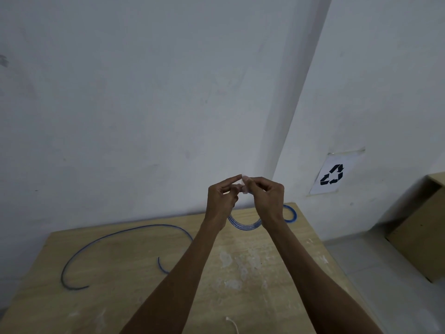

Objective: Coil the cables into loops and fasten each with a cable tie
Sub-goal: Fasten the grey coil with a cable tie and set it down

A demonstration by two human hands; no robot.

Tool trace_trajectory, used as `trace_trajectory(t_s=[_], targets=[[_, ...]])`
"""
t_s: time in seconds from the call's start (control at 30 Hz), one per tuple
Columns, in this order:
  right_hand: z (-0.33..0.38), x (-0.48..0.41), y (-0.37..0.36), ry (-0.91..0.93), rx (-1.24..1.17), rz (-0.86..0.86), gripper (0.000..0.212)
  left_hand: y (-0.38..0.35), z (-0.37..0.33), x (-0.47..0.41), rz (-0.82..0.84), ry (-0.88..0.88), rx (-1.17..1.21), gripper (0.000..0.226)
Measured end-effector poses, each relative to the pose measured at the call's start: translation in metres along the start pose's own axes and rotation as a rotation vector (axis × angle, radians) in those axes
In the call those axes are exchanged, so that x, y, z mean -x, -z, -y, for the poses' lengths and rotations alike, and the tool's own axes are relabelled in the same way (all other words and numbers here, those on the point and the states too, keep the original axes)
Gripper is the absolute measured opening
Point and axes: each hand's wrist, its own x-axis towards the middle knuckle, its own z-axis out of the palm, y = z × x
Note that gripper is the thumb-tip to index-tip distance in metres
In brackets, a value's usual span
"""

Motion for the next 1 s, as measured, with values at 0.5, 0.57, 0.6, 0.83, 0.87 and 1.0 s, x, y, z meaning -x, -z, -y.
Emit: trace_trajectory(t_s=[0.5, 0.57, 0.6, 0.83, 0.87, 1.0], targets=[[-0.012, -0.012, 0.003, -0.084, -0.05, -0.009, 0.011, -0.003, 0.006, -0.002, -0.011, -0.079, -0.112, 0.041], [-0.009, -0.018, 0.007, -0.128, -0.119, -0.01, 0.009, -0.004, 0.006, -0.001, -0.01, -0.101, -0.136, 0.034], [-0.007, -0.02, 0.007, -0.161, -0.142, -0.006, 0.009, -0.004, 0.007, -0.001, 0.001, -0.104, -0.156, 0.032], [0.016, -0.082, 0.028, -0.28, -0.252, -0.133, 0.014, 0.006, 0.048, 0.024, 0.174, -0.185, -0.383, 0.029], [0.023, -0.09, 0.036, -0.244, -0.212, -0.102, 0.01, 0.009, 0.059, 0.031, 0.145, -0.114, -0.36, 0.027], [0.03, -0.078, 0.043, -0.088, -0.043, 0.134, 0.009, 0.021, 0.071, 0.024, -0.103, 0.073, -0.233, 0.024]])
